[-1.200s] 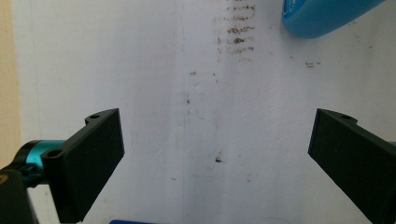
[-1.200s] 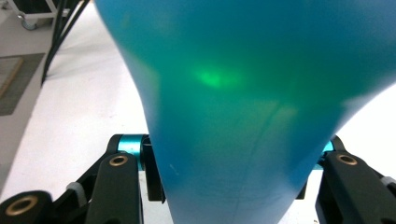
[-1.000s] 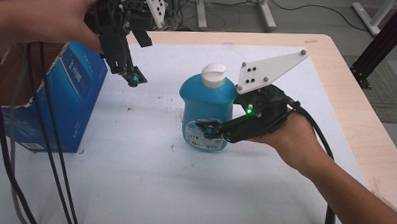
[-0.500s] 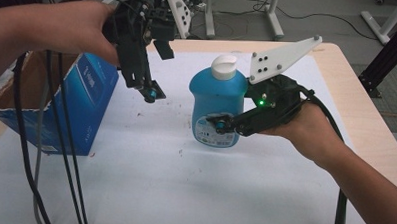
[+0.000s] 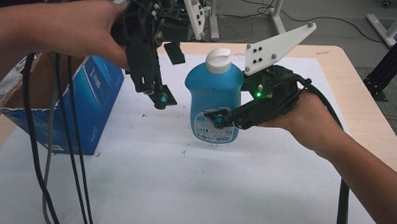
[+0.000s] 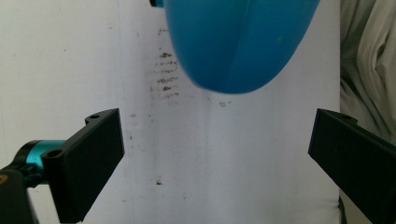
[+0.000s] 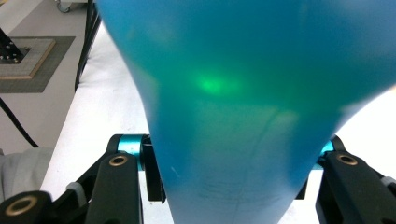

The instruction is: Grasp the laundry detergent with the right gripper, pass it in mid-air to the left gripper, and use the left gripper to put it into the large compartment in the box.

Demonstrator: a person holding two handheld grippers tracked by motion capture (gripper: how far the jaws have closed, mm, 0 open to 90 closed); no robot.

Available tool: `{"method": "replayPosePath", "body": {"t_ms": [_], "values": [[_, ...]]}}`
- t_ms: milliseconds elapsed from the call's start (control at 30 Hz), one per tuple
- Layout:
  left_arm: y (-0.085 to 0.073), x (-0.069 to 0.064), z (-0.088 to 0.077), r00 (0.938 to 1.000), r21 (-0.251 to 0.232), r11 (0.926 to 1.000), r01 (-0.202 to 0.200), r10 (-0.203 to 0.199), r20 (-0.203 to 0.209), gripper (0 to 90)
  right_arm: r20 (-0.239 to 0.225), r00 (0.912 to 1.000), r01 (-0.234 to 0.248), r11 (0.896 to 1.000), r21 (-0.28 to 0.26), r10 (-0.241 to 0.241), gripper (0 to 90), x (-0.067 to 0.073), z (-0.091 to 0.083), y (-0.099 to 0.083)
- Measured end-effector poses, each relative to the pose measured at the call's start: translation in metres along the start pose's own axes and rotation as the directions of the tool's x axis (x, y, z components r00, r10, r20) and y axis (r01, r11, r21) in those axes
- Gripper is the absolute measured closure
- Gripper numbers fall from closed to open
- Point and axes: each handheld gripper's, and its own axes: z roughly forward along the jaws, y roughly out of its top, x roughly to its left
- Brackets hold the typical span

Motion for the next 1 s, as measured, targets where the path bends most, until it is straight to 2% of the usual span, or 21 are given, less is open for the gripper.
{"method": "replayPosePath", "body": {"t_ms": [133,300,1000], "values": [[0.004,-0.003,-0.003,1.0,0.0,1.0,-0.004,0.004,0.006,3.5,-0.011,0.9999,0.006,1.0,0.001,-0.006,46.3,-0.001,0.004,0.003],[0.007,-0.005,-0.006,0.9998,-0.004,0.9999,0.013,-0.013,0.015,3.5,-0.02,0.9996,0.017,1.0,-0.001,-0.017,46.4,0.0,0.009,0.007],[0.014,-0.002,-0.005,0.9994,0.006,0.9995,0.03,-0.03,0.014,3.5,-0.048,0.9983,0.033,0.999,-0.005,-0.033,46.4,0.001,0.023,0.02]]}}
